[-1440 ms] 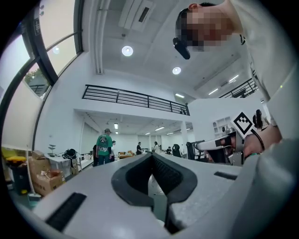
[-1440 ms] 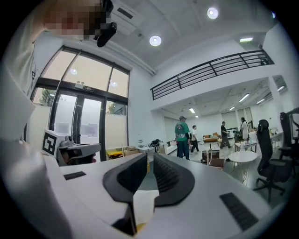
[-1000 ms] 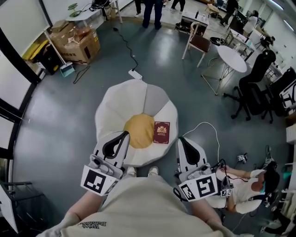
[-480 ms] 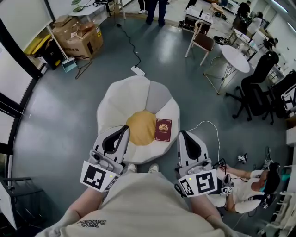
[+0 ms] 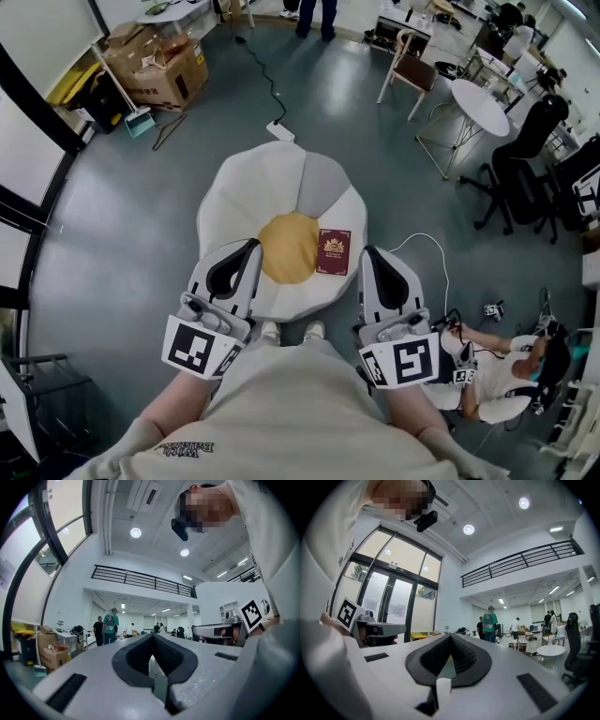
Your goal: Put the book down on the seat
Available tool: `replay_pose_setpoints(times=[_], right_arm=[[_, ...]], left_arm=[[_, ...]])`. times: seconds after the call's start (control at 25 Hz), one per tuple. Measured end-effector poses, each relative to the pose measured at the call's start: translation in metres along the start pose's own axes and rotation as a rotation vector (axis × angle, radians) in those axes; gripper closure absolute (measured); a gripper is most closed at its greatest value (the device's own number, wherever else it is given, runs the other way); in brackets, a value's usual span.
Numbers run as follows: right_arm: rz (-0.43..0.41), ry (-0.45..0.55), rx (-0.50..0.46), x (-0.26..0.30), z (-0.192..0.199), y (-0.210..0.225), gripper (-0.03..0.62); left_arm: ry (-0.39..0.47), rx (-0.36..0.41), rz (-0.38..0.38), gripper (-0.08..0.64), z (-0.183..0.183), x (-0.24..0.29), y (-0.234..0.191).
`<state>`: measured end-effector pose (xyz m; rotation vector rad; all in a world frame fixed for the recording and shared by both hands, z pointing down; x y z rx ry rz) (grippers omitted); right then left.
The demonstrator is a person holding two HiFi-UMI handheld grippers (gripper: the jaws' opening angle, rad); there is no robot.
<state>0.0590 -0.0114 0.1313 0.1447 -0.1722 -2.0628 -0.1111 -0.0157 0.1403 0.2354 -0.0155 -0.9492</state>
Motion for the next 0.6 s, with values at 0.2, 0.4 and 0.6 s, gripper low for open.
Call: replay_pose_setpoints(times=[0.2,0.4,0.6], right_arm=[[-0.002,-0.009,-0.005,0.001,0.0031,-0.0005,0.594],[-0.004,-0.01,-0.009,0.0019,0.0025,0.0004,0.594],[-0.006,-0.011,-0.011,0.0026,0.0033,0.0003,0.594]], left_arm=[[-0.012,0.007,0.01,0.555,0.0031,0.0005,0.0019],[-0.014,0.012,0.019,0.555,0.0038,0.0023,0.004],[-0.014,0.016,0.018,0.555,0.005,0.0015,0.0037]])
Point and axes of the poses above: the fingertips, and each gripper's own axes: x forward along the fingers, y to its right, z out of its underside, the point moved 2 cm from there along -x, backward along the fingers, and after that the axes turned 14 degrees about x, right-handed, at the moved point
